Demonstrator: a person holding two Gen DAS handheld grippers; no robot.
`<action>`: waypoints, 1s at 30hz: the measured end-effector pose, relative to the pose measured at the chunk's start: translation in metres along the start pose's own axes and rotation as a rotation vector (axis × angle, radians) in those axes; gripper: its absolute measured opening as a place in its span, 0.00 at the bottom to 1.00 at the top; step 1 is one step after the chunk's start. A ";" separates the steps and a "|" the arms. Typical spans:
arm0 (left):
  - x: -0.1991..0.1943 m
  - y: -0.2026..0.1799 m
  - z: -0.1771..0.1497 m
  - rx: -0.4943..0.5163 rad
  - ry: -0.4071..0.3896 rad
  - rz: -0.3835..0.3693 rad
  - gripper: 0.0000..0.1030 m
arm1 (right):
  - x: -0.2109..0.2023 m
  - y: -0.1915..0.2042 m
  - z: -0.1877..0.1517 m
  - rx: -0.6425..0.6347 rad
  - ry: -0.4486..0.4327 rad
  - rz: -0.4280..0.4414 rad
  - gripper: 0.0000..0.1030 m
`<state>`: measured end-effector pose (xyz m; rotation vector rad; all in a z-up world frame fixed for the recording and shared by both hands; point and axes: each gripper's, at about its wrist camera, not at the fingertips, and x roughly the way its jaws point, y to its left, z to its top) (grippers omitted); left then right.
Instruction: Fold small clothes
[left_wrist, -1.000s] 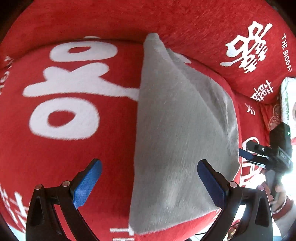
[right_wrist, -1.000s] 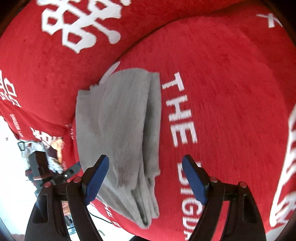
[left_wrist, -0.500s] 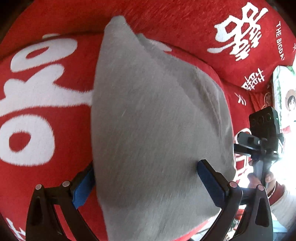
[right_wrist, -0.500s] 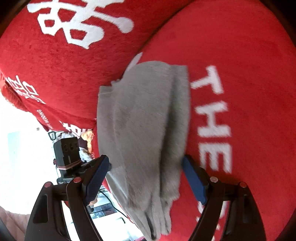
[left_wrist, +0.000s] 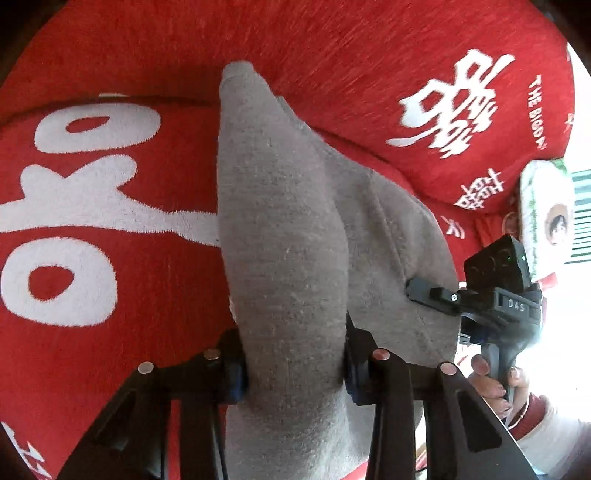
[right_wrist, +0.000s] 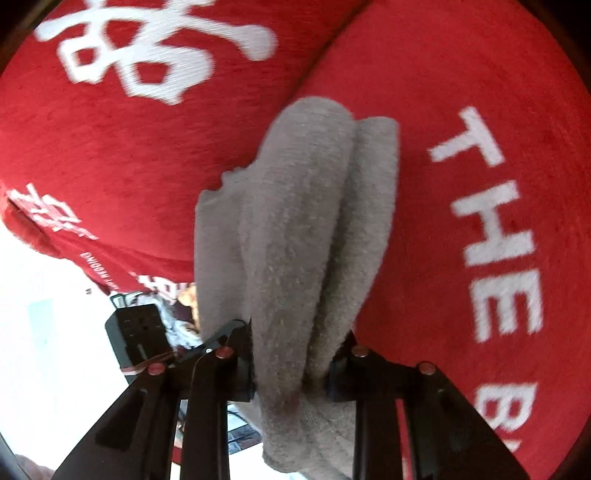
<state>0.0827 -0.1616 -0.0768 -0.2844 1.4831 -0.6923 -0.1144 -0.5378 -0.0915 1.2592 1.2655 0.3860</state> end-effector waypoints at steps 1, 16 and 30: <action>-0.008 -0.002 -0.003 0.008 -0.008 -0.007 0.39 | -0.001 0.005 -0.003 -0.004 0.002 0.015 0.28; -0.098 0.030 -0.079 -0.009 -0.043 0.038 0.40 | 0.025 0.065 -0.089 -0.057 0.094 0.064 0.28; -0.122 0.064 -0.125 -0.055 -0.132 0.332 0.56 | 0.053 0.066 -0.119 -0.217 0.098 -0.465 0.43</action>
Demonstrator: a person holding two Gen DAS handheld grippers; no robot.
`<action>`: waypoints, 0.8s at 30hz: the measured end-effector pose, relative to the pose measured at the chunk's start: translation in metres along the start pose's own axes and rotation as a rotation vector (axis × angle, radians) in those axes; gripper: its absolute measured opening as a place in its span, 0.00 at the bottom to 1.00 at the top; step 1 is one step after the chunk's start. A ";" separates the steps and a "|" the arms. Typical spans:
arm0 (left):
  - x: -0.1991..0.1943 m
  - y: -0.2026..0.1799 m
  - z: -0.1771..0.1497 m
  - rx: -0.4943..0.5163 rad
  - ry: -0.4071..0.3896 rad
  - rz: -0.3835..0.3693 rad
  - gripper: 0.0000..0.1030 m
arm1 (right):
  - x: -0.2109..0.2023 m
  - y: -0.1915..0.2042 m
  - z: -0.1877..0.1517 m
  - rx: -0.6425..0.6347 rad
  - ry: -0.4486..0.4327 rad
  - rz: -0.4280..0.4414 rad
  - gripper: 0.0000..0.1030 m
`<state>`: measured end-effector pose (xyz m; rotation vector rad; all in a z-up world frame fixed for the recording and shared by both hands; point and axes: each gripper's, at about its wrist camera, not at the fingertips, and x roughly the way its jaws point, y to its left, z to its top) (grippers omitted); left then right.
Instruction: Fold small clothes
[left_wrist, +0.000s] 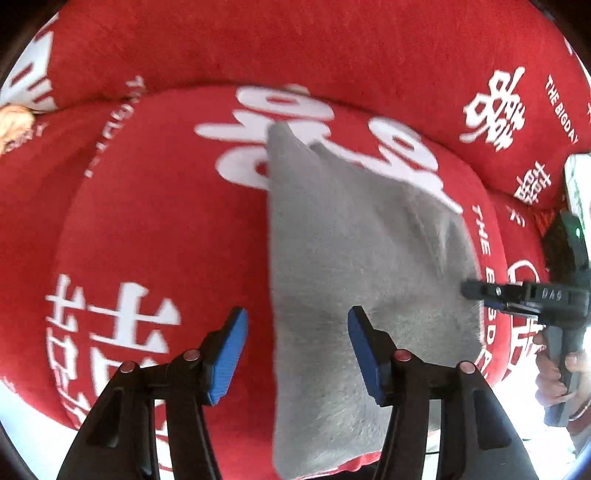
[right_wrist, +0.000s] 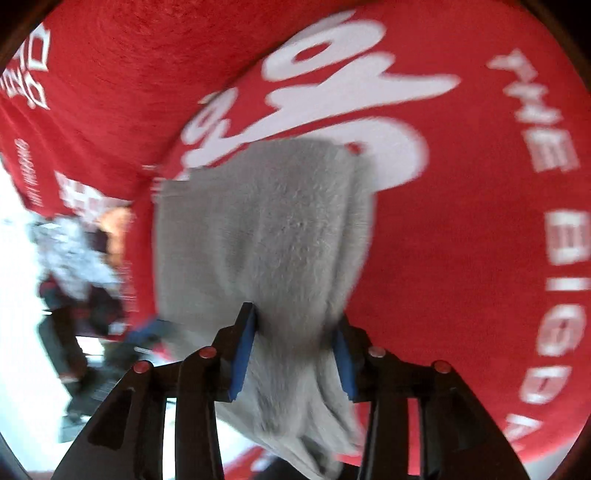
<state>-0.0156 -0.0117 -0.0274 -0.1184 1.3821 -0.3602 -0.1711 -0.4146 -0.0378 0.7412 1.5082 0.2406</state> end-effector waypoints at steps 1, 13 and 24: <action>-0.010 0.002 0.001 0.000 -0.018 -0.007 0.56 | -0.008 0.001 -0.002 -0.008 -0.014 -0.045 0.42; 0.020 -0.039 -0.012 0.101 0.038 -0.089 0.56 | -0.026 0.046 -0.044 -0.142 -0.078 -0.096 0.05; 0.028 -0.035 -0.022 0.096 0.055 -0.008 0.56 | 0.011 0.023 -0.052 -0.216 -0.055 -0.235 0.00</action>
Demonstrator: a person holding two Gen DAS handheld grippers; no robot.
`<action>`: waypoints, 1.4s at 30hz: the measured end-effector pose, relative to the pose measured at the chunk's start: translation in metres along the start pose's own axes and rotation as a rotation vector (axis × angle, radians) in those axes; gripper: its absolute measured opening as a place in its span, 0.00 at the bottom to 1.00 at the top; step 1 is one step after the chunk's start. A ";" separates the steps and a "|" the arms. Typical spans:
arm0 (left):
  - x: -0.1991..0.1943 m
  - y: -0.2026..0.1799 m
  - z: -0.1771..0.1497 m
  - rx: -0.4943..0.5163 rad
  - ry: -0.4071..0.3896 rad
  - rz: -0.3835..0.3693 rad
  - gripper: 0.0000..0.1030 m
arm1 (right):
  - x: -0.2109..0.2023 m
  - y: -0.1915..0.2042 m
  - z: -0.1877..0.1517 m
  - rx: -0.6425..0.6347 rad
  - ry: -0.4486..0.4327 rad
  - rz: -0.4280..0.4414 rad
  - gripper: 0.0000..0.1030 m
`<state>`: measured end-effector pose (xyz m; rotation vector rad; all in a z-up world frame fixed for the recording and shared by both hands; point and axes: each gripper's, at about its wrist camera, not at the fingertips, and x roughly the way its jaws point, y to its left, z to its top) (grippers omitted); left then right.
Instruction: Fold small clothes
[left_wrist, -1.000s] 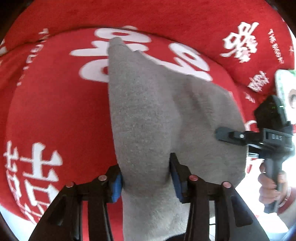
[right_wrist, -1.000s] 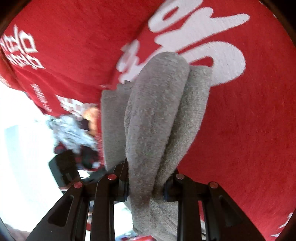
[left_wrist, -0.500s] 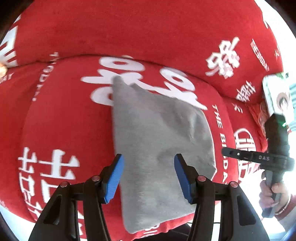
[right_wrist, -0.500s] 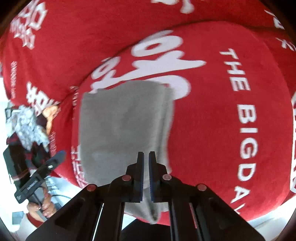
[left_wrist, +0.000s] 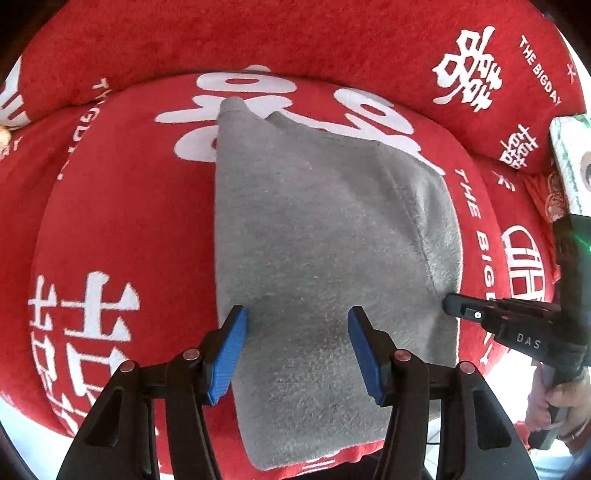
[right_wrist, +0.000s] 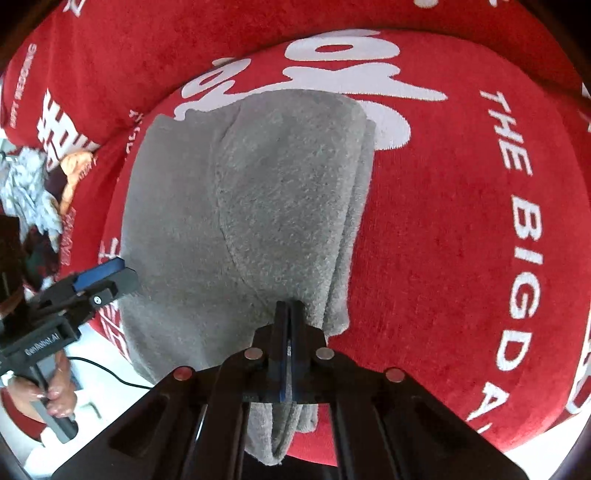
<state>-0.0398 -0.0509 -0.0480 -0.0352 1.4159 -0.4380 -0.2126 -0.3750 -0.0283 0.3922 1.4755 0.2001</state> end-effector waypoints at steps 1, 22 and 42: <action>-0.001 0.000 -0.001 -0.011 0.004 0.016 0.56 | -0.001 0.002 -0.001 -0.002 -0.001 -0.013 0.00; -0.039 -0.013 -0.017 0.002 0.054 0.103 0.61 | -0.025 -0.014 -0.056 0.227 0.080 -0.009 0.05; -0.093 -0.026 -0.047 -0.004 0.053 0.243 1.00 | -0.085 0.053 -0.056 0.186 -0.012 -0.034 0.79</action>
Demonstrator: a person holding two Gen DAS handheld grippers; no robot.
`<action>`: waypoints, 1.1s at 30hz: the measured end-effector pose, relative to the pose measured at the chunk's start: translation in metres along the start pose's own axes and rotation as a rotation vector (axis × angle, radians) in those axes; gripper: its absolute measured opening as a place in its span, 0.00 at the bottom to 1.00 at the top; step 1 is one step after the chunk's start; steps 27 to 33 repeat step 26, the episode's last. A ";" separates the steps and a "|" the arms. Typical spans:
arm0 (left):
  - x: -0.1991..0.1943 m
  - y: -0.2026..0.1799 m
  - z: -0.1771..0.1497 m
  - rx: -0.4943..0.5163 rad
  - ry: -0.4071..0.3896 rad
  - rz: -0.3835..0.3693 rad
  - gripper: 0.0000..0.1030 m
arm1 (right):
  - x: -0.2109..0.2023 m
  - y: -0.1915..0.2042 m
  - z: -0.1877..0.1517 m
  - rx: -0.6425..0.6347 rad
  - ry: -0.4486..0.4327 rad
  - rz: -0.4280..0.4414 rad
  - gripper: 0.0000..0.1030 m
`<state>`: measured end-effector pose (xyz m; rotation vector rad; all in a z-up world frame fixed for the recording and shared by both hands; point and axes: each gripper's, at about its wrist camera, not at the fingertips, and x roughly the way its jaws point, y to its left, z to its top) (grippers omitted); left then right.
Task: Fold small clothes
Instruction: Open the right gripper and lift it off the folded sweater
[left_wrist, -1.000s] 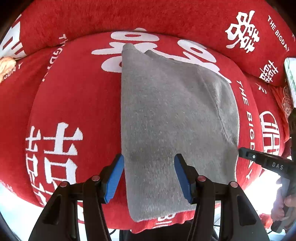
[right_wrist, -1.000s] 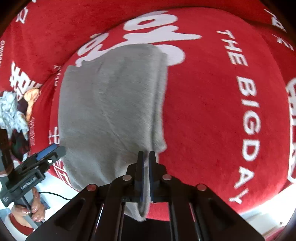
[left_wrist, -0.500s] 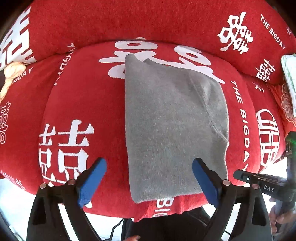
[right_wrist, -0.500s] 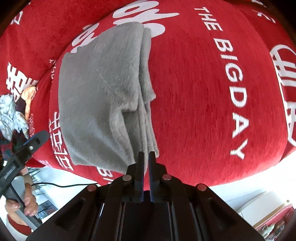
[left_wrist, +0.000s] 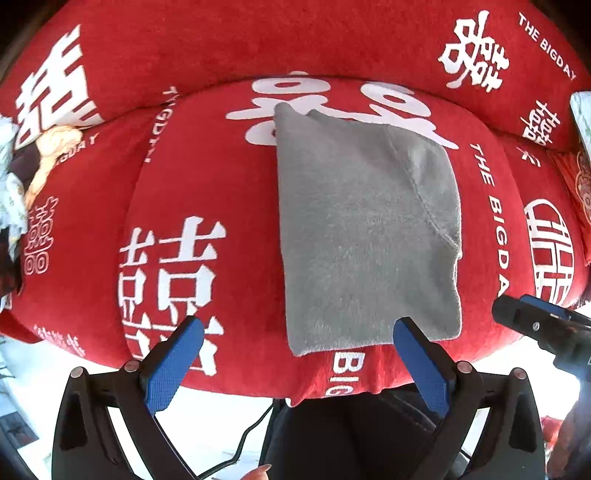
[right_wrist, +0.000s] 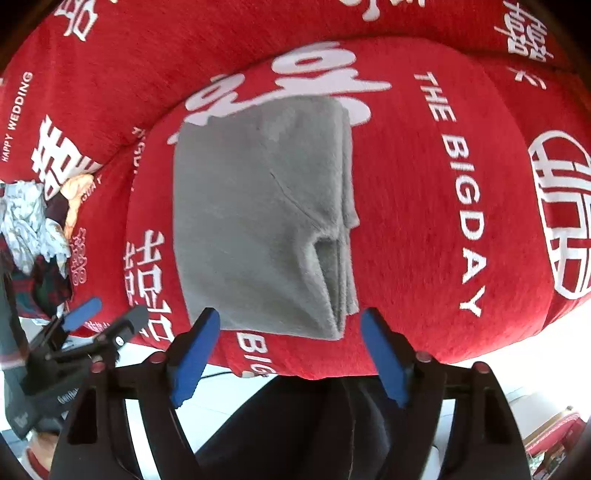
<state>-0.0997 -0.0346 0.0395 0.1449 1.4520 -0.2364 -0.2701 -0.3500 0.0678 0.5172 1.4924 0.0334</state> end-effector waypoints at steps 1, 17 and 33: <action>-0.003 0.000 -0.001 -0.003 -0.002 0.007 1.00 | -0.002 0.002 0.001 0.000 -0.005 -0.002 0.79; -0.027 0.018 -0.002 -0.073 -0.003 0.046 1.00 | -0.026 0.027 -0.002 -0.050 -0.004 -0.103 1.00; -0.033 0.023 0.000 -0.071 -0.038 0.028 1.00 | -0.028 0.032 -0.001 -0.061 0.001 -0.113 1.00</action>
